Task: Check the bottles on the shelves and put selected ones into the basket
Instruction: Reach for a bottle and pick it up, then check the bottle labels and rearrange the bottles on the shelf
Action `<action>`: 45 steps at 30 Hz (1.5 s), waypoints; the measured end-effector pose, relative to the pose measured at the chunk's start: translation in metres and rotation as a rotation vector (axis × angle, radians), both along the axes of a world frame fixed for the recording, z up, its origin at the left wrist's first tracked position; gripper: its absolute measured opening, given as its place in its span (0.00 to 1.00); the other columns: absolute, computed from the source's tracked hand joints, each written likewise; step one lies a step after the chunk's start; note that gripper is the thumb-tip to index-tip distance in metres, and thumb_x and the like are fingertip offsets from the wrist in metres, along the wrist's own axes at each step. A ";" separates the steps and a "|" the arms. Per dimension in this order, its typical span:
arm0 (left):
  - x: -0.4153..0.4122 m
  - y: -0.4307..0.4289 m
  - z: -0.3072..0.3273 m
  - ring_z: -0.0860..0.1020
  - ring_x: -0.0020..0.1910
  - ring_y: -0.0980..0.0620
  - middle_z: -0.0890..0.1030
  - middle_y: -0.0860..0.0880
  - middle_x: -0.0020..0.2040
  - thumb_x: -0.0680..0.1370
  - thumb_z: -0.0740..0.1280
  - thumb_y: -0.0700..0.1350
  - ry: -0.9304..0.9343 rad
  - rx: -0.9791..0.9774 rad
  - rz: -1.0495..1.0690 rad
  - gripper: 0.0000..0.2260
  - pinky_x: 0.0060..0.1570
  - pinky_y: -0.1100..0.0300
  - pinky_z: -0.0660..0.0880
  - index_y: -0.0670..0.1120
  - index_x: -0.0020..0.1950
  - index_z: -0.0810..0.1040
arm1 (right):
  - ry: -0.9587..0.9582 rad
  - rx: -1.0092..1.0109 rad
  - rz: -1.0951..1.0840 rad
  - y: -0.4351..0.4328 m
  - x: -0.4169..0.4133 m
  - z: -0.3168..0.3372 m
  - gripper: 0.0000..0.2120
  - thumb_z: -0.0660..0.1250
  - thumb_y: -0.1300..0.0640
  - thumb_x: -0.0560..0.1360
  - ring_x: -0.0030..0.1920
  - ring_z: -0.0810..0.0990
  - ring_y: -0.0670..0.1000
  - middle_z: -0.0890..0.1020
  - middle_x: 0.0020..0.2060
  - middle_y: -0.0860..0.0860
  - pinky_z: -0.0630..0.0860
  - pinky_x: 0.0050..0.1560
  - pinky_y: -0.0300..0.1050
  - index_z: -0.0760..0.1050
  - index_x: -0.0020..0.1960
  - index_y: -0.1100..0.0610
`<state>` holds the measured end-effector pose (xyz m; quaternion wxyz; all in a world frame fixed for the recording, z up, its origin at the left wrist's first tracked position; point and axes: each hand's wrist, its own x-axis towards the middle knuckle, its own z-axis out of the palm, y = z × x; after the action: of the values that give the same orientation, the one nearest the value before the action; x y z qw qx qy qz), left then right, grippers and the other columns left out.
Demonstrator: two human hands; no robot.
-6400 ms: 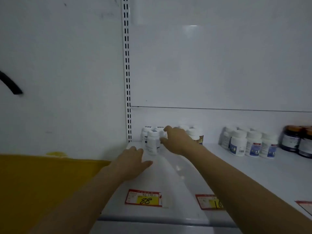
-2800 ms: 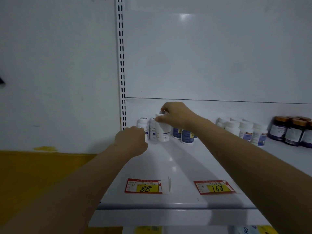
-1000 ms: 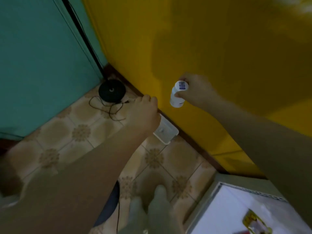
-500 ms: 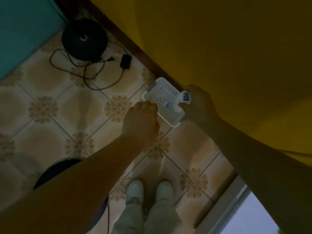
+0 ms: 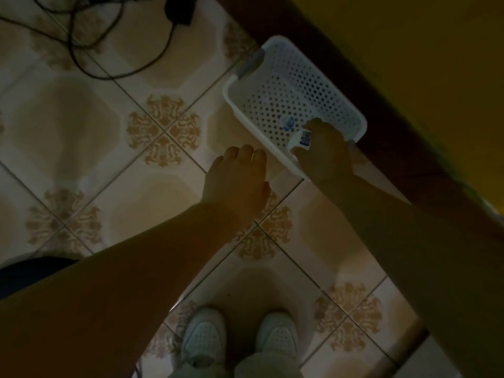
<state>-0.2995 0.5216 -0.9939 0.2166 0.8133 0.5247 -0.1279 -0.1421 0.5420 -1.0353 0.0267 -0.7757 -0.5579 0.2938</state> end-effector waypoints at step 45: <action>-0.016 0.006 0.831 0.73 0.59 0.41 0.73 0.43 0.60 0.77 0.63 0.57 0.006 0.409 0.034 0.22 0.54 0.49 0.74 0.44 0.64 0.68 | -0.638 0.210 0.492 -0.019 -0.003 0.902 0.25 0.63 0.43 0.76 0.64 0.73 0.57 0.74 0.64 0.55 0.73 0.57 0.50 0.70 0.68 0.54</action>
<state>-0.3151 0.5275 -0.1628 0.0476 0.8310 0.5540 -0.0173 -0.1449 0.5234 -0.1334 -0.1398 -0.6644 -0.7338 -0.0222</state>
